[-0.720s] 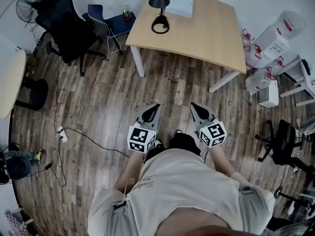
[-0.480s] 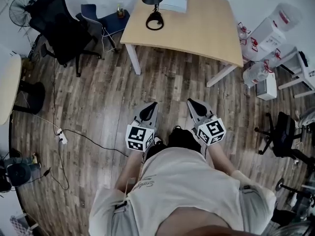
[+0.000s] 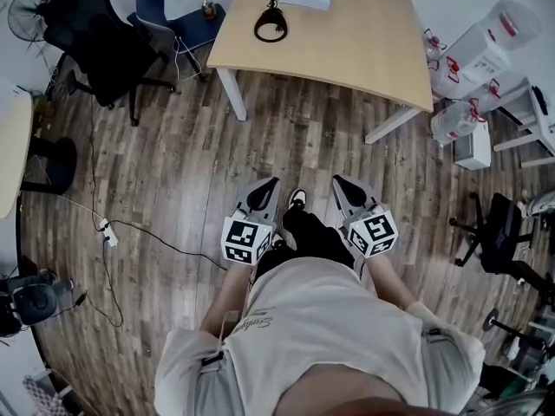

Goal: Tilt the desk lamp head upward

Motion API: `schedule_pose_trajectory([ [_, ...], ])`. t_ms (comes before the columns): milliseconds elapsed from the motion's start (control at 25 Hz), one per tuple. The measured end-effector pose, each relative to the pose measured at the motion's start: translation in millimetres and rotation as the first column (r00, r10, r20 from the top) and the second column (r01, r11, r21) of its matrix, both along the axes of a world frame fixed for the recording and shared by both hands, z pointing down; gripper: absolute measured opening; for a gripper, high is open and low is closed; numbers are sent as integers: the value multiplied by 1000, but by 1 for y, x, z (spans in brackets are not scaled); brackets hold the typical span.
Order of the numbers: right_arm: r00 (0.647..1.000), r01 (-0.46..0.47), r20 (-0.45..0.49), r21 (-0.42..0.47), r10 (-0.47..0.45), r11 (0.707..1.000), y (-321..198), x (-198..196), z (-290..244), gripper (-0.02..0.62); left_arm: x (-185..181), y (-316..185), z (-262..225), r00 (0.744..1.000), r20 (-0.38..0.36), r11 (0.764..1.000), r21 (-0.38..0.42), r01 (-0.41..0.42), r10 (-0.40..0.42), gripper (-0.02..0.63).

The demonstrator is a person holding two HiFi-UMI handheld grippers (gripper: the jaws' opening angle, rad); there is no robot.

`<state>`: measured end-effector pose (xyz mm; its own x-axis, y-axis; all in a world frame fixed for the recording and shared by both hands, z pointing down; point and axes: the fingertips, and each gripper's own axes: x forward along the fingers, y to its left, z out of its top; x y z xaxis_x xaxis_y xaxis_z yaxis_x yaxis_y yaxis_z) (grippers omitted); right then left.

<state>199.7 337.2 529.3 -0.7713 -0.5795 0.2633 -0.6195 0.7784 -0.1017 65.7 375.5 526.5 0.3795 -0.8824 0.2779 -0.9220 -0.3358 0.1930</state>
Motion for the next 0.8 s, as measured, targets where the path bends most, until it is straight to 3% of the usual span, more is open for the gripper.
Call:
schedule_pose_trajectory([
  [200,1000,0,12,-4,0,1000,-46,-4,11,-5,-7,-46,-1,999,39,1000,-14,7,-6,15],
  [360,999,36,-20,95,-34,995,-99,-28,2,-5,-18,-101,-21,998,59,1000,1,-13,13,15],
  [600,995,83,45,106,-88,991,-178,-64,-1,-5,-40,-179,-43,991,133,999,34,-11,6,15],
  [800,989,132,59,113,-139,985,-220,-80,-7,-5,-49,-217,-49,995,91,998,42,36,-39,15],
])
